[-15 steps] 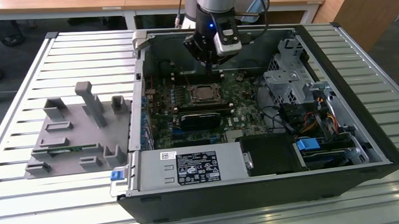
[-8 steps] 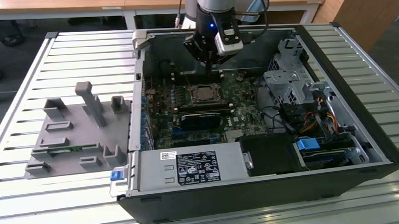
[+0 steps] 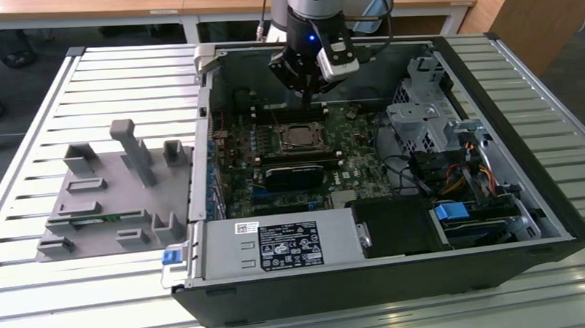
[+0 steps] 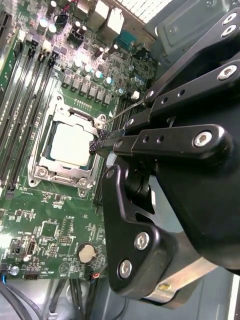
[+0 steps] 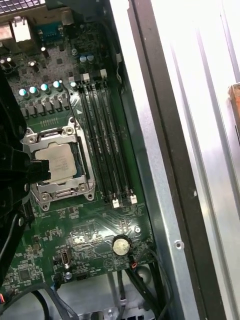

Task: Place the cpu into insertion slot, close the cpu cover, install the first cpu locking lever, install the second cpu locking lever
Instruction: 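Install the first cpu locking lever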

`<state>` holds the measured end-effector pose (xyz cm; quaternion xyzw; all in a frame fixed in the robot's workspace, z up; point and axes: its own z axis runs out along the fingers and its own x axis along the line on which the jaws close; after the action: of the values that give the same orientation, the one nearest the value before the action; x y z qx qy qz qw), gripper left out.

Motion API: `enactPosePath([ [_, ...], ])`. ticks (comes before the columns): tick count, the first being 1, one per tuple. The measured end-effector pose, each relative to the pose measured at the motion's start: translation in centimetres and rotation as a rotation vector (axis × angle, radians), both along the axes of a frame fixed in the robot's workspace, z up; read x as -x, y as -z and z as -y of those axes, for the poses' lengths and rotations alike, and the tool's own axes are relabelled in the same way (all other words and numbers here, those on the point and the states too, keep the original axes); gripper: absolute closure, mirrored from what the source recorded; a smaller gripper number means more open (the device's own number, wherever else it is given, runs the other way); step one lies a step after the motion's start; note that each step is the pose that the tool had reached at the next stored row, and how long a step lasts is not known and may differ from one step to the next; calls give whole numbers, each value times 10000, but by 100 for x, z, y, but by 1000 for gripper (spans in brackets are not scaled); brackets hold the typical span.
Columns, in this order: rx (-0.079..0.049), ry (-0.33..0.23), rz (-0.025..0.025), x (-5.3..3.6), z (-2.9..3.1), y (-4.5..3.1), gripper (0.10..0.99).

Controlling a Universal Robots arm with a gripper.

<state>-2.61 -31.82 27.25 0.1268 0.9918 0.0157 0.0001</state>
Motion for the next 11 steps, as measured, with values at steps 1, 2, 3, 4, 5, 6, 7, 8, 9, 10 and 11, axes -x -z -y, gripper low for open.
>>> enactPosePath([
  [1, -22, -73, 14, 0, 0, 1, 980],
  [2, -52, -218, 17, 0, 0, 3, 980],
  [3, -80, -360, 17, 0, 0, 5, 980],
  [4, -102, -520, 17, 0, 0, 7, 980],
  [5, -118, -678, 16, 0, 0, 8, 980],
  [6, -126, -838, 15, 0, 0, 9, 980],
  [7, -131, -1009, 14, 0, 0, 10, 980],
  [8, -133, -1187, 12, 0, 0, 11, 980],
  [9, -135, -1366, 12, 0, 0, 12, 980],
  [10, -135, -1547, 10, 0, 0, 13, 980],
  [11, -135, -1726, 9, 0, 0, 14, 980],
])
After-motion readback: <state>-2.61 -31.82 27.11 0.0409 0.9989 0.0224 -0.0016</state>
